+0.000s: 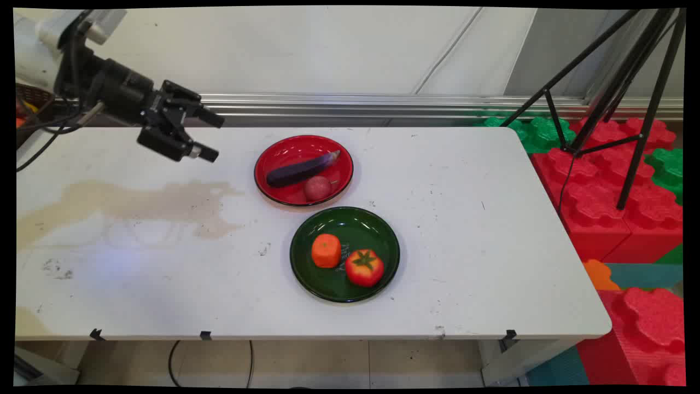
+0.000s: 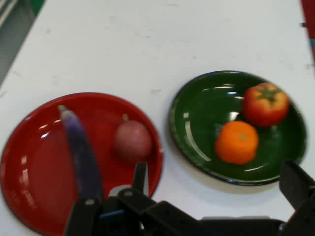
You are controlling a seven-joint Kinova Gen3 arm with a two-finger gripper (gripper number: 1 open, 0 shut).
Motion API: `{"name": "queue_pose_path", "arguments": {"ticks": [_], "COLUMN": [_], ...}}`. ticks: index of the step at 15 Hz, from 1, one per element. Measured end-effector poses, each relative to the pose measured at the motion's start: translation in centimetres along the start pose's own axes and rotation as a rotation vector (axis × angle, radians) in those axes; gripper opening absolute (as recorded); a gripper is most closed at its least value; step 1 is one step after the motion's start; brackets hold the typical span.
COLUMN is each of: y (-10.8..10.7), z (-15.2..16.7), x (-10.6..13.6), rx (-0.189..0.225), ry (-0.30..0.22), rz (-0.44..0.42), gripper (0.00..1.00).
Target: Pick up the eggplant from the red plate
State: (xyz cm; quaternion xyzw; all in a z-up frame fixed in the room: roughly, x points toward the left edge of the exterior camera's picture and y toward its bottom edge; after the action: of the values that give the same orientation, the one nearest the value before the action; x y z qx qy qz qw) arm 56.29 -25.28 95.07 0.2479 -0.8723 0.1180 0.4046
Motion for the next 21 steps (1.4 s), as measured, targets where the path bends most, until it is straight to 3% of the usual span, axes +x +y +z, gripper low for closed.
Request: {"name": "queue_pose_path", "arguments": {"ticks": [3, 10, 16, 21], "y": [-2.2, -6.6, -9.5, -11.6], "z": [1.1, 4.9, 8.7, 13.1], "x": [-0.1, -0.7, -1.4, -2.1], "rx": [0.051, 0.122, 0.139, 0.127], "ry": [-0.014, -0.054, -0.11, -0.174], "rz": [-0.005, -0.006, 0.01, 0.017], "gripper": [1.0, 1.0, 1.0, 1.0]}}
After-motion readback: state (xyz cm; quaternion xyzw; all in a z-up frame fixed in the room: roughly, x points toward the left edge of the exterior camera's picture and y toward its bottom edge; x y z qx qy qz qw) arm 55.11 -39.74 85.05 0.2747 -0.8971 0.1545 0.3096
